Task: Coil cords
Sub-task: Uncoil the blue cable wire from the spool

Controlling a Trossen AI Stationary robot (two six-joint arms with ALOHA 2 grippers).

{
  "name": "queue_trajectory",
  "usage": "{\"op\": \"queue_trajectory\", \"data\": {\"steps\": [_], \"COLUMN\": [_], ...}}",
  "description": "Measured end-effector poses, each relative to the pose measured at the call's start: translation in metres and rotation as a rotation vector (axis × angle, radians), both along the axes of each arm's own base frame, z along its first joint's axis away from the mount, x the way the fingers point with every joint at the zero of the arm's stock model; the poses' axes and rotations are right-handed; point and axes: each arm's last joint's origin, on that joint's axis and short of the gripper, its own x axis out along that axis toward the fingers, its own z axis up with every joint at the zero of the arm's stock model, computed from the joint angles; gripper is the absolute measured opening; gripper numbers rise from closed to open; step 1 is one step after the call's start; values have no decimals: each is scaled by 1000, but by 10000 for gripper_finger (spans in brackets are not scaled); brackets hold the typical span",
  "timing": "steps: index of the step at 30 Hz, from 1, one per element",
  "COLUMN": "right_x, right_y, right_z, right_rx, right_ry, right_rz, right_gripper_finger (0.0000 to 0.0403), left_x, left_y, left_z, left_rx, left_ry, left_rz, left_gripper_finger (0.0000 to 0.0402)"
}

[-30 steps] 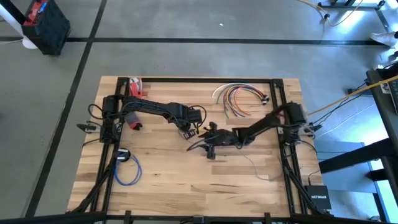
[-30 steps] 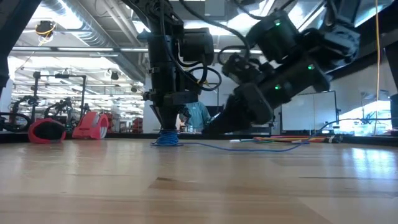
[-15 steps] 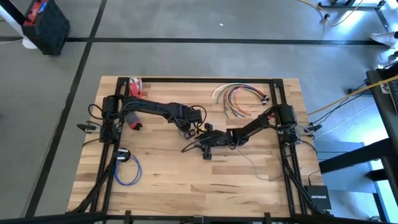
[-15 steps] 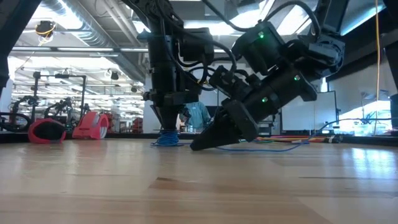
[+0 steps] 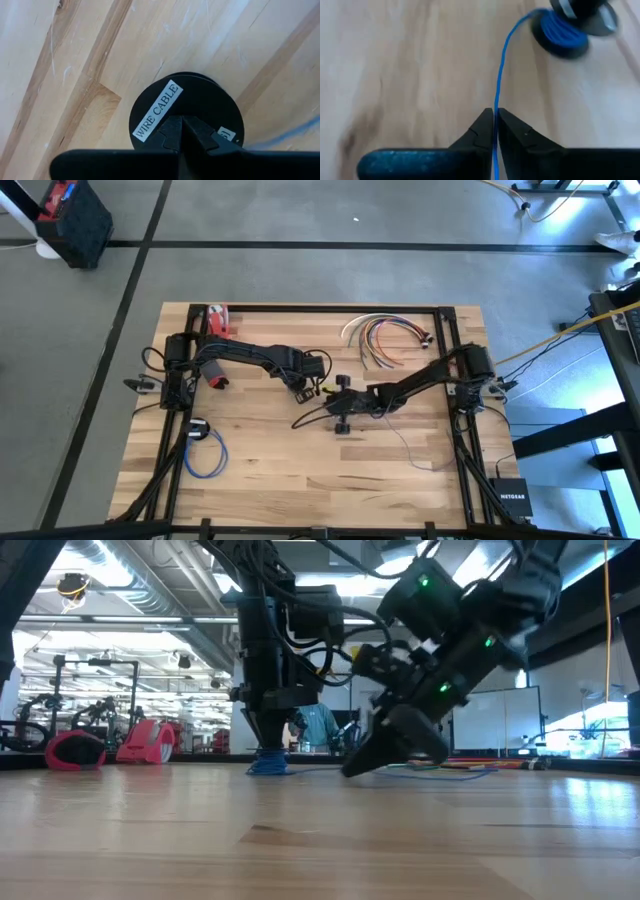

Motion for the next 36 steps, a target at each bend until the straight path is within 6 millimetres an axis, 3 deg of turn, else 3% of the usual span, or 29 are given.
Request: {"op": "queue_trajectory", "data": {"steps": [4,9,17,21,28,36], "right_x": [-16,-48,-119,-153,-197,-224], "right_y": [8,18,18,20,27,22], "right_z": [11,19,27,39,78,102], "right_rx": [-46,-63,11,81,130,224], "right_ry": [107,122,74,18,-137,-306], "right_rz": [26,11,-119,-213,-262,-290], "right_gripper_finger": [8,14,7,7,3,6], "left_x": [0,0,0,0,0,0], "left_y": [0,0,0,0,0,0], "left_z": [0,0,0,0,0,0], "left_rx": [-1,-1,-1,-1,-3,-3], "left_ry": [1,0,-3,-5,-3,-6], "left_rz": [3,3,4,10,16,21], "left_gripper_finger": [0,0,0,0,0,0]}}
